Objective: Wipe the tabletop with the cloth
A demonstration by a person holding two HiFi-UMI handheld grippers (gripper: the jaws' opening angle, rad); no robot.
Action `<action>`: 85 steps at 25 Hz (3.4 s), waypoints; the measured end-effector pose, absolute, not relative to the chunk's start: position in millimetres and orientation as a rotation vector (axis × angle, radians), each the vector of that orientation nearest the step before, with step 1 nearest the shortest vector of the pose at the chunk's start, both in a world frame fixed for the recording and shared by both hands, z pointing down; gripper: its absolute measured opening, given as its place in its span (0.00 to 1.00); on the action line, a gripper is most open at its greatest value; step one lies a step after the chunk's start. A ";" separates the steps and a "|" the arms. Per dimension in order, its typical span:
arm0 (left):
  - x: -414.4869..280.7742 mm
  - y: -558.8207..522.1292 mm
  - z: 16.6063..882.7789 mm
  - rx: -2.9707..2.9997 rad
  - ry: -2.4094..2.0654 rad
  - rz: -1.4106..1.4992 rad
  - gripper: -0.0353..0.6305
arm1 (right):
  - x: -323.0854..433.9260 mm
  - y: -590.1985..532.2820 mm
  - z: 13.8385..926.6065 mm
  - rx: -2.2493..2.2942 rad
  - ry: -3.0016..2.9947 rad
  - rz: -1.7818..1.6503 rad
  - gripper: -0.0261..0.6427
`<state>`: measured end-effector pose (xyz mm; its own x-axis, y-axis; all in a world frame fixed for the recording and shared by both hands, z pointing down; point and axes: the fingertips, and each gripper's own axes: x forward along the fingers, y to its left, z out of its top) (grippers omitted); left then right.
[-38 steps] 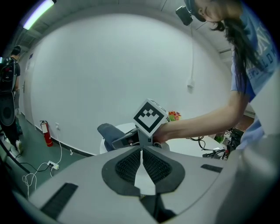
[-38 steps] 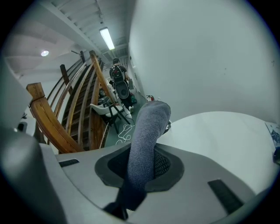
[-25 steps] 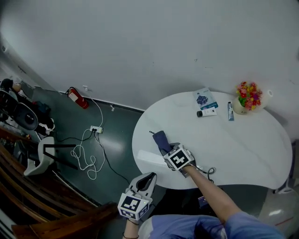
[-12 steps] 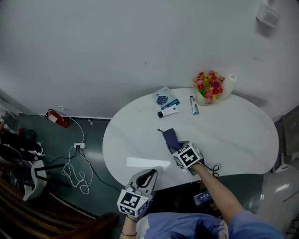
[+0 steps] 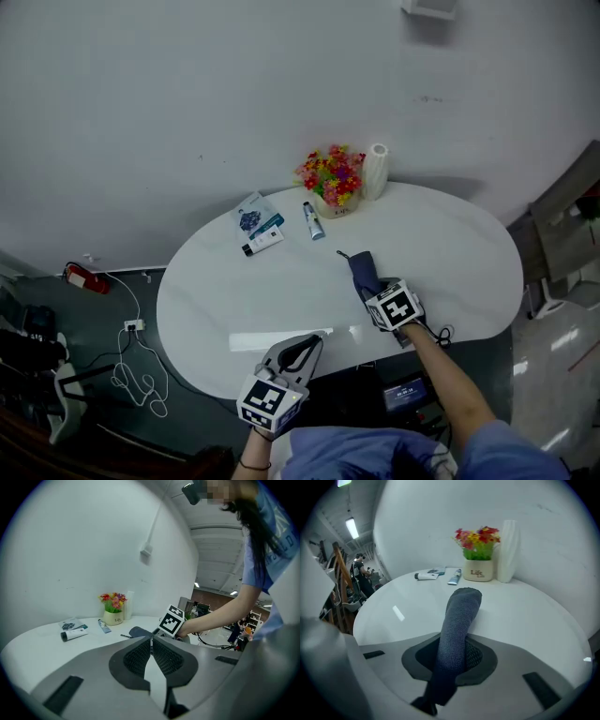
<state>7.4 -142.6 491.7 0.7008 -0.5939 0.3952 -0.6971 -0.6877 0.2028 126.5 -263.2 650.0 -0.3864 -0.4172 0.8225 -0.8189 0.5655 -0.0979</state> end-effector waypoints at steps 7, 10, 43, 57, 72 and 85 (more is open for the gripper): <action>94.4 -159.0 494.2 2.616 -0.902 0.431 0.08 | 257.1 -279.0 650.7 1.124 -1.933 0.674 0.14; 132.3 -166.6 493.0 2.644 -0.846 0.428 0.08 | 312.2 -284.2 650.8 1.186 -1.891 0.687 0.14; 195.6 -160.6 479.5 2.711 -0.759 0.497 0.08 | 592.2 -233.9 611.6 1.693 -1.569 0.793 0.14; 19.3 -114.0 475.9 2.622 -1.001 0.466 0.08 | 353.4 -240.9 574.2 1.472 -1.855 0.659 0.14; -224.0 -25.9 493.5 2.396 -1.367 0.409 0.08 | -13.6 -200.7 573.0 0.997 -2.145 0.475 0.14; -326.9 39.2 509.8 2.170 -1.618 0.332 0.08 | -285.1 -92.0 581.3 0.481 -2.352 0.389 0.14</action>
<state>-326.9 39.2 509.8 0.2972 -0.8550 0.4250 -0.9533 -0.2409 0.1821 -285.1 -92.0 581.3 -0.6895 -0.2320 0.6861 -0.4405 0.8863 -0.1430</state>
